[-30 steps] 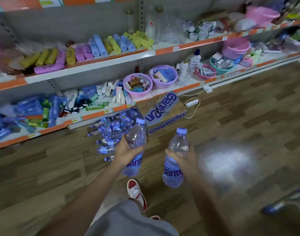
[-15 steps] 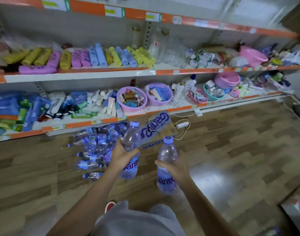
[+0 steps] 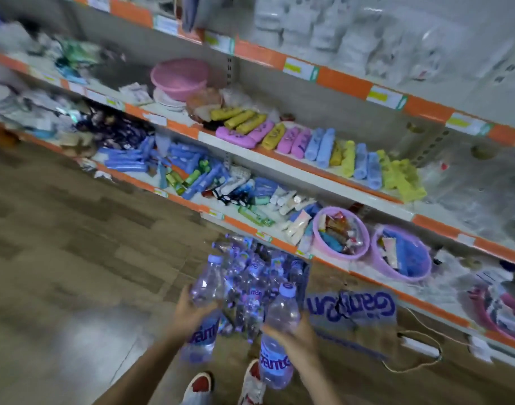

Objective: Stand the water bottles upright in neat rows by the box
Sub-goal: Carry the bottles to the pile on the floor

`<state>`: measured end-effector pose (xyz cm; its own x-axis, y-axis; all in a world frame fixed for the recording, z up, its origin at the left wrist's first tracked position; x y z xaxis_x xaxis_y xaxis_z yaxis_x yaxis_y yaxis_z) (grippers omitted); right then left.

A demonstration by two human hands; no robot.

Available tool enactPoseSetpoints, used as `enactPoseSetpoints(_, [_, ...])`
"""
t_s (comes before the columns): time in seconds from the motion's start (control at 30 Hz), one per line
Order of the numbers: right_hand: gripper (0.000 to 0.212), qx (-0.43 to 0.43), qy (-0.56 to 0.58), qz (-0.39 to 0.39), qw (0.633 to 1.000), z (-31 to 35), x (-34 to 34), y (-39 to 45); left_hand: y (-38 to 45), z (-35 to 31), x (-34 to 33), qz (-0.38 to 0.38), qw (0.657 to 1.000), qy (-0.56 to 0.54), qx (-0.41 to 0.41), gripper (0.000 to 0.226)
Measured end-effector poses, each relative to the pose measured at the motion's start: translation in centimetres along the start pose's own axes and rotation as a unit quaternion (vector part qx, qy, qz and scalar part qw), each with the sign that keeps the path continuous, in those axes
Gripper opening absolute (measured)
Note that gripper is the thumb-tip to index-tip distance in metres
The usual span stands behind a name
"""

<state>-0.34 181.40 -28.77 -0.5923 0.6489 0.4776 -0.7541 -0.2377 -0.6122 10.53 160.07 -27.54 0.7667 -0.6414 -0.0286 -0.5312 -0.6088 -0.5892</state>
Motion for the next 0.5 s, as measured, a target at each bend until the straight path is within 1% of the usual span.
enactPoseSetpoints(0.03, [0.084,0.013,-0.012,0.013,1.000,-0.2,-0.3,1.4,0.2,0.2,0.6,-0.020,1.000,-0.003,0.008,0.066])
enactPoseSetpoints(0.07, [0.082,0.020,-0.009,0.023,1.000,0.3,-0.6,2.3,0.5,0.4,1.4,-0.038,0.999,-0.002,0.009,0.063])
enactPoseSetpoints(0.1, [0.075,0.021,0.004,0.024,0.999,1.1,-0.8,2.6,0.6,0.5,1.9,-0.057,0.998,0.003,0.013,0.065])
enactPoseSetpoints(0.17, [0.047,0.020,0.051,0.031,0.998,2.0,-1.8,3.6,1.7,1.5,3.4,-0.096,0.995,0.017,0.018,0.080])
enactPoseSetpoints(0.2, [0.041,0.022,0.068,0.042,0.997,2.3,-2.4,3.9,2.5,2.6,4.1,-0.108,0.993,0.029,0.033,0.086])
enactPoseSetpoints(0.27, [0.044,0.024,0.072,0.058,0.995,1.5,-3.8,5.4,4.8,5.8,5.4,-0.119,0.988,0.067,0.066,0.095])
enactPoseSetpoints(0.3, [0.048,0.027,0.041,0.064,0.997,0.3,-4.9,6.6,5.5,6.5,5.5,-0.118,0.987,0.077,0.075,0.096])
enactPoseSetpoints(0.4, [0.057,0.025,-0.001,0.096,0.995,-3.7,-9.2,11.5,9.2,9.9,5.6,-0.129,0.984,0.075,0.101,0.083])
enactPoseSetpoints(0.5, [0.067,0.004,-0.033,0.076,0.997,-8.0,-14.1,17.9,14.7,15.6,5.3,-0.124,0.981,0.072,0.132,0.081])
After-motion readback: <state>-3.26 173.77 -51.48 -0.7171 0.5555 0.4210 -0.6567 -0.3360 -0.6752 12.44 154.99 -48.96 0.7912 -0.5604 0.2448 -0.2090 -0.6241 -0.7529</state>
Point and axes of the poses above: each hand's wrist, its own y-axis towards the middle knuckle, its own x-axis out of the back of the hand, z = x × y, the point moved 4 cm from there along y, towards the middle knuckle, and after that the axes turned 10 degrees about -y, right-handed, at the moved point
